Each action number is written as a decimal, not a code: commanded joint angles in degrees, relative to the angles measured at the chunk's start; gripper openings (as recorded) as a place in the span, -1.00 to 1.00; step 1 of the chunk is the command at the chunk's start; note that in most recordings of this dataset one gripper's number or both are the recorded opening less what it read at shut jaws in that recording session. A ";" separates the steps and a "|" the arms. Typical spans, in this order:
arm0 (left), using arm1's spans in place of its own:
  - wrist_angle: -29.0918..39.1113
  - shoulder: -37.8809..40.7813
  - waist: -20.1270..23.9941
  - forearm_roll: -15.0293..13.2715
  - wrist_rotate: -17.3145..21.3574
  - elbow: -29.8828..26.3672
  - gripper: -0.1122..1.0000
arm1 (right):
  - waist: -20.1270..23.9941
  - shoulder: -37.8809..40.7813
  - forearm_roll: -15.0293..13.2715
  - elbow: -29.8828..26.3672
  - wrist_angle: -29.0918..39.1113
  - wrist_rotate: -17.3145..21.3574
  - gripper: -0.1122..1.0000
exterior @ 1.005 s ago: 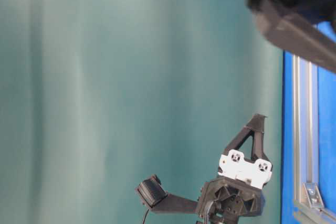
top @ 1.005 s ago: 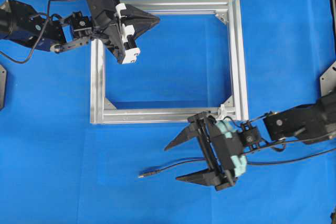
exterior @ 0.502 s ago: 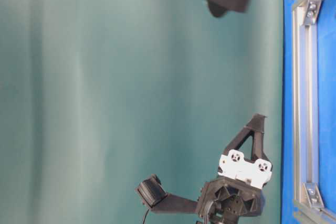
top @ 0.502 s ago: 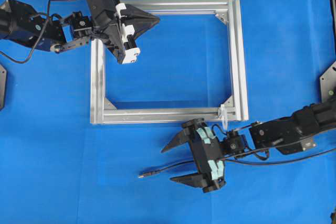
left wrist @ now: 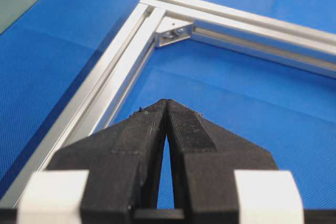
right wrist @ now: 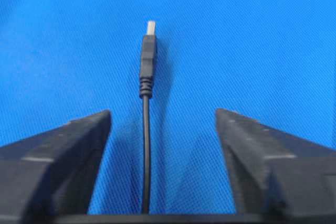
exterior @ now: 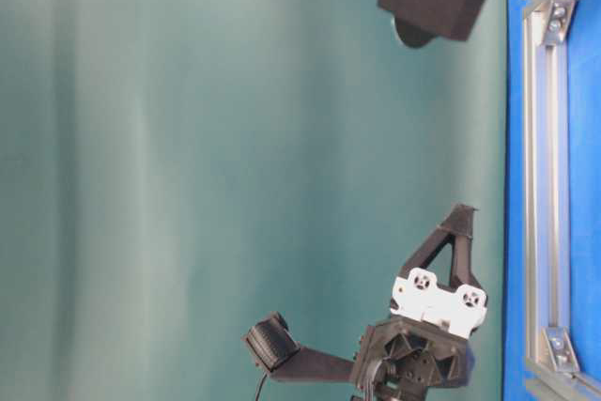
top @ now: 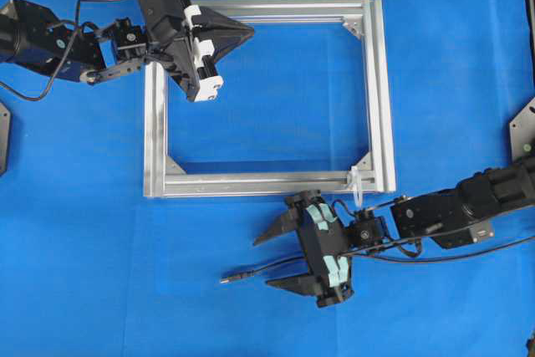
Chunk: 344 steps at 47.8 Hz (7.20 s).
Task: Insert the wire through the string loop located on the right side.
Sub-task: 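Close the right gripper on the cable near the USB plug and lift, then carry the cable plug with the right gripper toward the white zip-tie loop, then push the USB plug leftward through the zip-tie loop with the right gripper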
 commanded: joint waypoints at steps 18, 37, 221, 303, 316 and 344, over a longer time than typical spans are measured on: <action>-0.26 -1.67 0.09 0.18 -0.09 -0.35 -0.80 | -0.09 -0.70 -0.26 -1.49 1.05 -0.62 -0.86; -0.26 -1.67 0.09 0.18 0.00 -0.53 -0.80 | -0.09 -4.22 -0.53 -0.44 2.64 -0.53 -0.86; -0.18 -1.76 0.09 0.18 -0.79 -0.62 -0.80 | -4.92 -51.33 4.13 36.30 22.32 -2.90 -0.86; -0.18 -1.76 -0.35 0.18 -0.79 -0.62 -0.80 | -7.65 -51.33 3.96 36.56 20.65 -2.90 -0.86; -0.18 -1.76 -0.26 0.18 -0.79 -0.62 -0.80 | -7.65 -51.24 3.96 36.56 20.65 -2.99 -0.86; -0.18 -1.76 -0.26 0.18 -0.79 -0.62 -0.80 | -7.65 -51.15 3.96 36.39 20.65 -2.90 -0.86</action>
